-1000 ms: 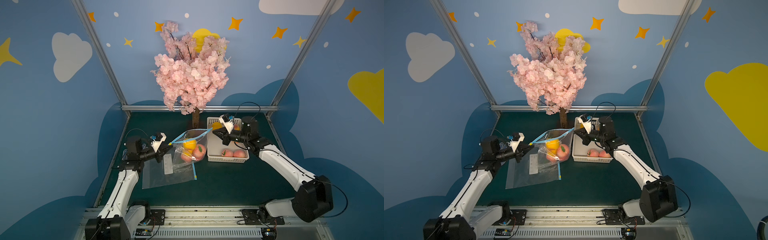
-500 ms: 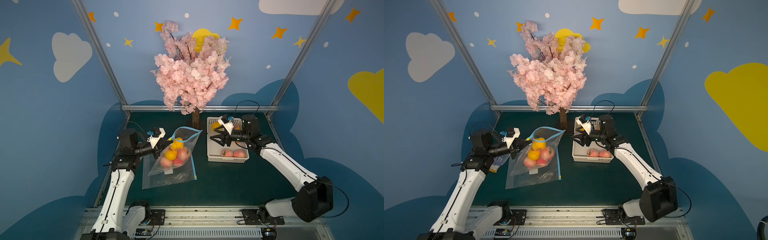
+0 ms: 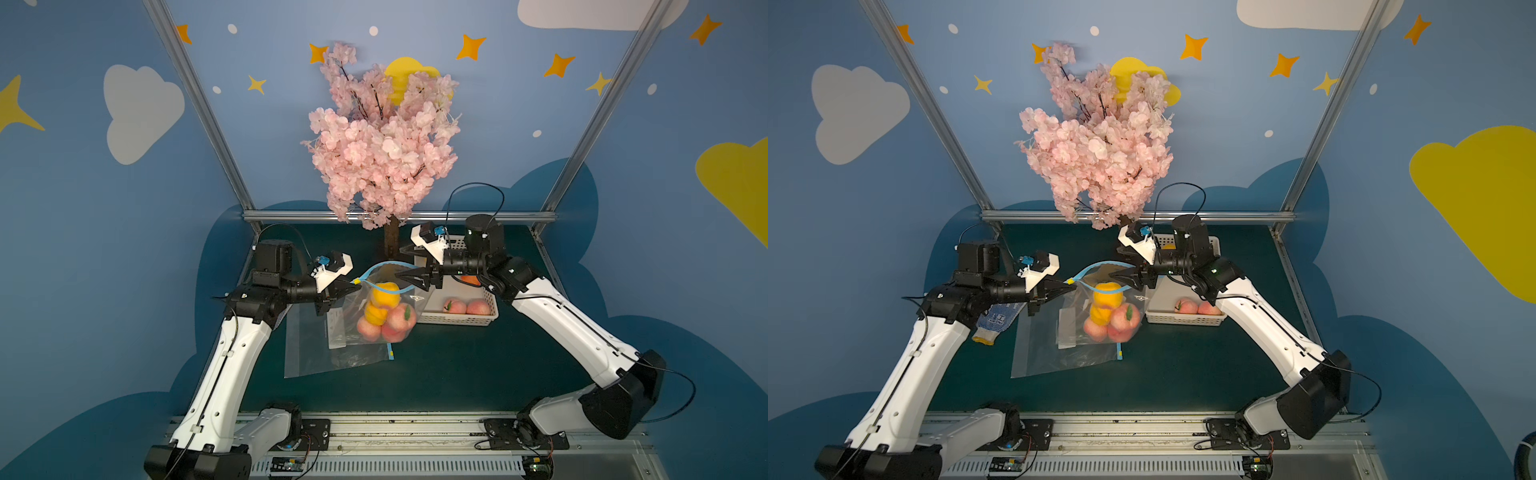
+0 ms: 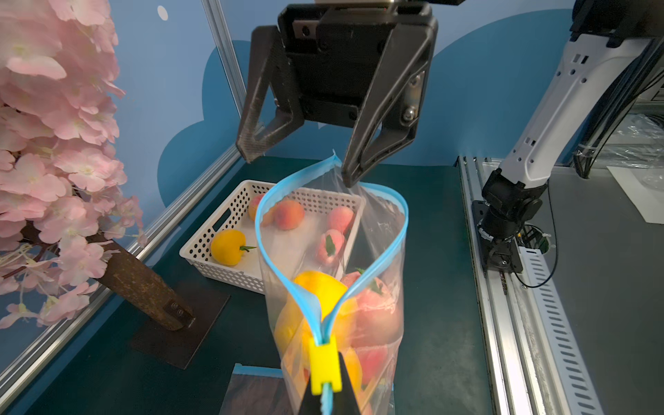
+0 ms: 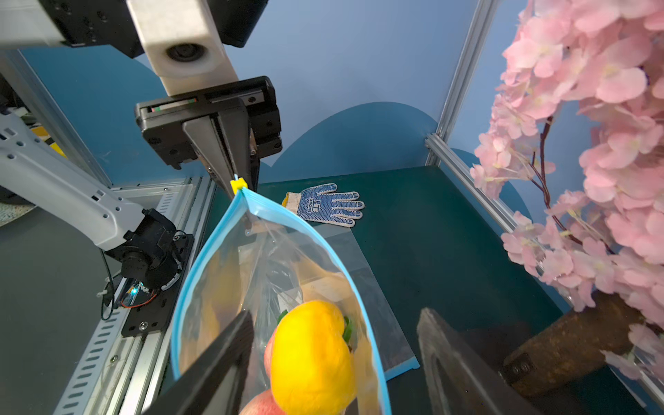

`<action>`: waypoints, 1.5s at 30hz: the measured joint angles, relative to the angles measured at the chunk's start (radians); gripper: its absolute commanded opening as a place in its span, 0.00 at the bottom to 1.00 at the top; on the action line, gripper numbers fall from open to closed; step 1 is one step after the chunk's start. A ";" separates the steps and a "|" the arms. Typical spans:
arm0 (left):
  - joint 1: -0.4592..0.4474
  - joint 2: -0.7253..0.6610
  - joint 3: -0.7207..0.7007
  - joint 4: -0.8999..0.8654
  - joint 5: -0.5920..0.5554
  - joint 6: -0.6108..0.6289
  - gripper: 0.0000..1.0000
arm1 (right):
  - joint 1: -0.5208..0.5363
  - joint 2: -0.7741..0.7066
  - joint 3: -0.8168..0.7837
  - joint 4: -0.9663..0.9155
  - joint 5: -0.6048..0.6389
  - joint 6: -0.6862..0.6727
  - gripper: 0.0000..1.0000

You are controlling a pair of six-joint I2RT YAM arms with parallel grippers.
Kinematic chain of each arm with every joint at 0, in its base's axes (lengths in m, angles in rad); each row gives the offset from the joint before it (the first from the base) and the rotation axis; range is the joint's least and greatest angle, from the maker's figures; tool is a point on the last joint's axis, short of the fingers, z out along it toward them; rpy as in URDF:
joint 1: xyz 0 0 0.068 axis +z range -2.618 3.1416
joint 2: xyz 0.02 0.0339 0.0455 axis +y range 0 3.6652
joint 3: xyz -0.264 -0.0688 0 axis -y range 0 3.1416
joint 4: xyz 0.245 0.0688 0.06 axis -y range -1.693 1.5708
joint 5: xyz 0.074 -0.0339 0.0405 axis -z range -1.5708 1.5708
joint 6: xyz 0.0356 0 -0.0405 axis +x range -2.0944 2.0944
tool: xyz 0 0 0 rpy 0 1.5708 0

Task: Place the peach in a zip-top bag and seal the zipper
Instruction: Zip the zipper on the zipper food storage bag.

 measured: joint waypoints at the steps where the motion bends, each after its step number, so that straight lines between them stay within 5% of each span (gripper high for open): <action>1: -0.006 0.002 0.000 -0.017 -0.009 0.010 0.03 | 0.006 0.010 0.016 -0.024 -0.012 -0.016 0.83; 8: -0.070 0.055 -0.008 -0.095 -0.106 0.073 0.03 | 0.053 0.042 0.057 -0.172 -0.047 -0.101 0.88; 18: -0.089 0.106 0.040 -0.133 -0.169 0.094 0.03 | 0.162 0.102 0.061 -0.204 0.059 -0.096 0.86; 22: -0.089 0.106 0.047 -0.134 -0.160 0.095 0.03 | 0.160 0.137 0.061 -0.181 0.106 -0.089 0.67; 24: -0.089 0.105 0.047 -0.135 -0.158 0.096 0.06 | 0.152 0.153 0.059 -0.169 0.114 -0.077 0.46; 26: -0.085 0.101 0.047 -0.133 -0.157 0.094 0.16 | 0.134 0.155 0.048 -0.151 0.105 -0.072 0.13; 28: -0.077 0.093 0.042 -0.124 -0.151 0.080 0.31 | 0.116 0.155 0.039 -0.138 0.084 -0.070 0.00; 30: -0.062 0.073 0.019 -0.092 -0.143 0.053 0.40 | 0.105 0.154 0.027 -0.128 0.061 -0.068 0.00; 38: -0.029 0.002 -0.142 0.060 -0.112 -0.056 0.47 | 0.095 0.135 -0.003 -0.109 -0.003 -0.066 0.00; 45: -0.026 0.005 -0.153 0.200 -0.071 -0.133 0.27 | 0.099 0.121 -0.005 -0.103 -0.023 -0.066 0.00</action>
